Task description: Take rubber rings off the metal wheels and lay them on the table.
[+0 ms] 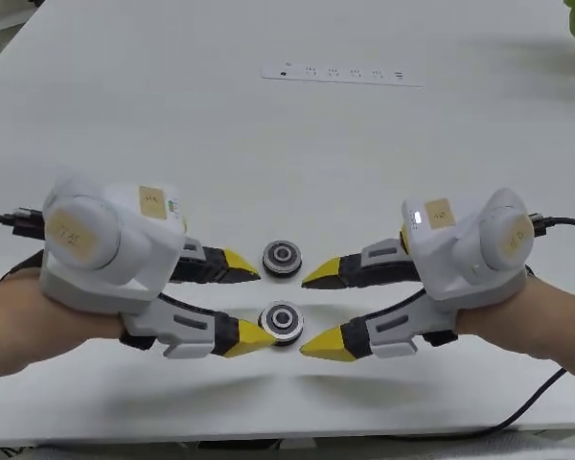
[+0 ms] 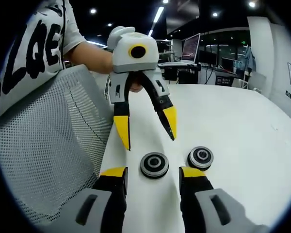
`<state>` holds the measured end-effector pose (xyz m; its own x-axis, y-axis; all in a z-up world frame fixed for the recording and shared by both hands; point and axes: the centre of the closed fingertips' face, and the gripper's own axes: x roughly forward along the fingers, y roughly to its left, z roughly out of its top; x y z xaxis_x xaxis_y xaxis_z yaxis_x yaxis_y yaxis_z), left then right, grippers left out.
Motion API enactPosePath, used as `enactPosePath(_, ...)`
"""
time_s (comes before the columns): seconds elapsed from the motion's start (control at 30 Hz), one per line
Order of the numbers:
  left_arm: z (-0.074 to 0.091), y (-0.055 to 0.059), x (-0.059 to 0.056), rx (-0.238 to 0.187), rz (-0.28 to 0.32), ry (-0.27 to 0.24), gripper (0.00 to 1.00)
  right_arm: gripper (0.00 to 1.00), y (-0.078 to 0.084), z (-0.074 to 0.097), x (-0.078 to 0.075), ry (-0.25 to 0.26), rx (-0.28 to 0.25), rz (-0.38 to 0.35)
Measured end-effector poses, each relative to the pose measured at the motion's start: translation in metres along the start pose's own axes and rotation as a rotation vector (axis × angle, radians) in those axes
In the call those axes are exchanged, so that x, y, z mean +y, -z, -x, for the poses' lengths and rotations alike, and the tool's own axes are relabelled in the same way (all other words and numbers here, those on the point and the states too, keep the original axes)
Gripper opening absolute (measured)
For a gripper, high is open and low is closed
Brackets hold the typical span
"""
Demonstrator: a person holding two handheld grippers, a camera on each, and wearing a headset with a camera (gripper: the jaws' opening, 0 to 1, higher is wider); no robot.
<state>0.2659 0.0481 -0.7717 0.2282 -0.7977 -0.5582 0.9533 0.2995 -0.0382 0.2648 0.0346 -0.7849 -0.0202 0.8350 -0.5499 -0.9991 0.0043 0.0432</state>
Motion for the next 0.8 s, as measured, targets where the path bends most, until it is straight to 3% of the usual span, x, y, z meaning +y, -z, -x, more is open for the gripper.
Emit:
enactPosePath(0.4, -0.015, 0.008, -0.002, 0.033, -0.013, 0.034, 0.3, 0.4, 0.004, -0.002, 0.001, -0.001, 0.003, -0.016)
enactPosePath(0.8, -0.021, 0.009, -0.002, 0.035, -0.019, 0.038, 0.18, 0.39, 0.006, -0.004, 0.002, -0.006, 0.004, -0.026)
